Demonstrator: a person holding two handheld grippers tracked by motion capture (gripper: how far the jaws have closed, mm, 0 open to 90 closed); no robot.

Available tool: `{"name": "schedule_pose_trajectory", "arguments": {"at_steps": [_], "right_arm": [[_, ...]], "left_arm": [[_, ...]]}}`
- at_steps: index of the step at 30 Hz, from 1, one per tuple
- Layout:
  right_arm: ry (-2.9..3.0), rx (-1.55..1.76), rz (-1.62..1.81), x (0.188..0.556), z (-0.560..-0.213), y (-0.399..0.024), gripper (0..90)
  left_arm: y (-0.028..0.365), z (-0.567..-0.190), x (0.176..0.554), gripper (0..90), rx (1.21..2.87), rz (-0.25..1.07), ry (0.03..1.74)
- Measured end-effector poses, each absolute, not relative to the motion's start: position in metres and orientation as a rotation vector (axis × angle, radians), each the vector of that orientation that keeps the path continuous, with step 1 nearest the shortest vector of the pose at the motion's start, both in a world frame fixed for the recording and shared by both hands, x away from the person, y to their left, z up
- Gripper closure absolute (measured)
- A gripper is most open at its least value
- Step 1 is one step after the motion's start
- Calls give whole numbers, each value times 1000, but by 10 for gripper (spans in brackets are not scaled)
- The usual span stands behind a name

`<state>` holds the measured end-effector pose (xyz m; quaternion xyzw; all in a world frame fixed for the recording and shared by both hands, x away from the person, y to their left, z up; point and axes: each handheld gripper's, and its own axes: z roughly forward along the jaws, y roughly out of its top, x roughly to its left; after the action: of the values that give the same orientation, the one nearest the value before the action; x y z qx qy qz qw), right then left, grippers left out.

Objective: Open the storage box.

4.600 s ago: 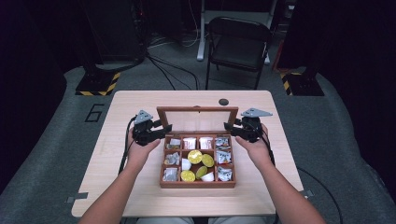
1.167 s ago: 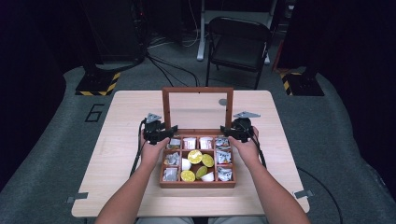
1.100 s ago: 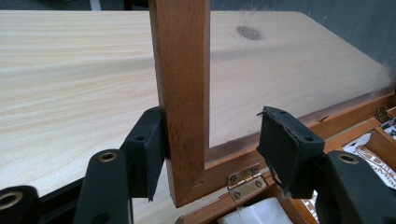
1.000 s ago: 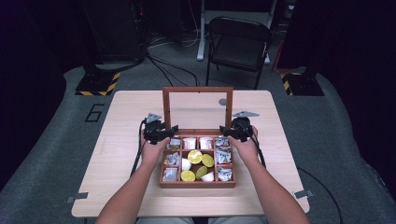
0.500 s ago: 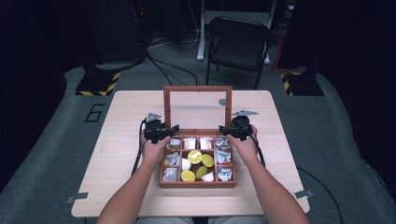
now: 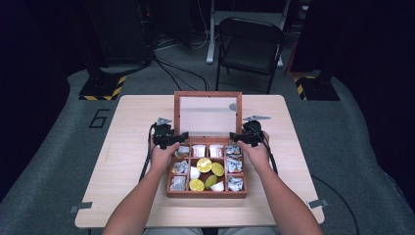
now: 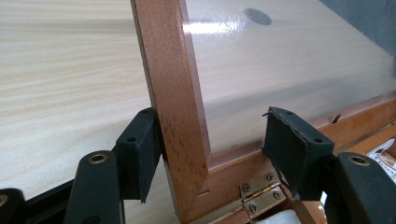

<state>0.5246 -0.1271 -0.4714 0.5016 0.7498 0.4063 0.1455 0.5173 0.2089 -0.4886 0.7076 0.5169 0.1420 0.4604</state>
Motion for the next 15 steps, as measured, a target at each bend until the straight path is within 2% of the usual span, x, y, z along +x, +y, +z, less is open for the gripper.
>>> {"name": "schedule_pose_trajectory", "arguments": {"at_steps": [15], "right_arm": [[2147, 1472, 1170, 528, -472, -127, 426]], "left_arm": [[209, -491, 520, 359, 1726, 321, 1296]]}}
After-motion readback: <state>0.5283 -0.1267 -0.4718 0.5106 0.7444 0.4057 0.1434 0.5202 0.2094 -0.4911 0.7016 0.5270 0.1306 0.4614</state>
